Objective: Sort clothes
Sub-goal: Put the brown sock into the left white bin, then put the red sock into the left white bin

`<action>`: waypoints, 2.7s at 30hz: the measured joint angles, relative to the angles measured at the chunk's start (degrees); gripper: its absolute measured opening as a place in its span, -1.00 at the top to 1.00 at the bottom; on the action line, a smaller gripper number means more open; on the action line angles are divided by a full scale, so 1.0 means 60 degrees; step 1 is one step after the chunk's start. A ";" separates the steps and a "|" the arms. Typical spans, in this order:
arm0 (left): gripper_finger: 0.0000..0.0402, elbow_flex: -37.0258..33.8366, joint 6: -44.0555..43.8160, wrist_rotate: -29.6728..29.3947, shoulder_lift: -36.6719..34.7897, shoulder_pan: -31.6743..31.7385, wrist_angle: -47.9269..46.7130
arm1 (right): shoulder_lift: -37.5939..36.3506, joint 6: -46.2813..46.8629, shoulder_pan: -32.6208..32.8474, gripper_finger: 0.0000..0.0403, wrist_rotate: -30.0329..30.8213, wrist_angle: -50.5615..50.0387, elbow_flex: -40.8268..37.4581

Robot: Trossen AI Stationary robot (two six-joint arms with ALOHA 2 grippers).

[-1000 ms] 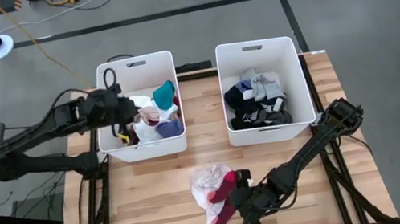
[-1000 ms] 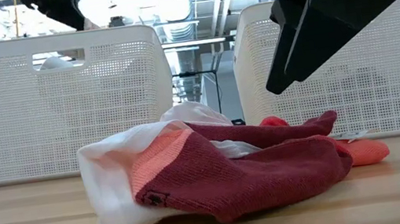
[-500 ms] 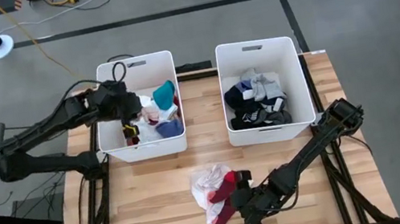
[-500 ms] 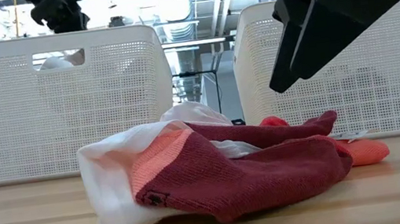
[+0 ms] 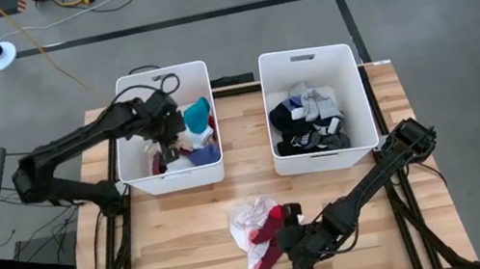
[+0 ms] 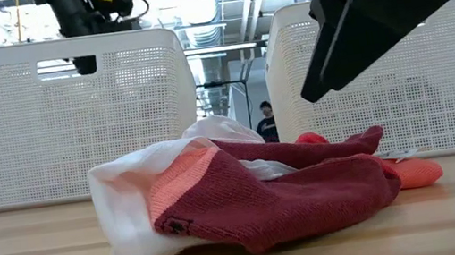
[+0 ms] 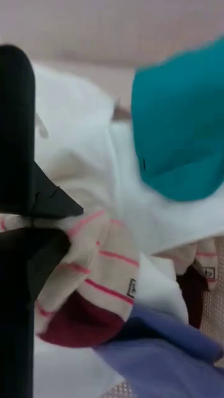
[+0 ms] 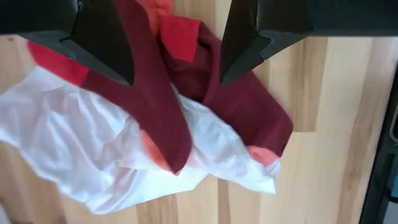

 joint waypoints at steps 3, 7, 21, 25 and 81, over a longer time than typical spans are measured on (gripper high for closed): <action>0.83 -0.0004 -0.0043 0.0469 0.0376 0.0123 -0.0012 | 0.0000 -0.0118 -0.0063 -0.26 0.0190 0.0082 0.0000; 0.70 -0.0004 -0.0076 0.0901 0.0782 0.0210 -0.0057 | 0.0058 -0.0275 -0.0196 -0.26 0.0194 0.0286 0.0001; 0.25 0.0836 -0.0461 0.1051 0.0210 0.0079 -0.0652 | 0.0873 -0.0529 -0.0415 -0.26 0.0110 0.0728 0.0006; 0.22 0.1349 -0.0650 0.1053 -0.0584 -0.0182 -0.0686 | 0.0823 -0.0680 -0.0470 -0.25 0.0113 0.0755 0.0004; 0.20 -0.4513 -0.3095 0.0224 -0.2071 -0.8720 1.0111 | 0.0415 -0.5070 -0.1349 0.98 0.0437 -0.0266 0.3122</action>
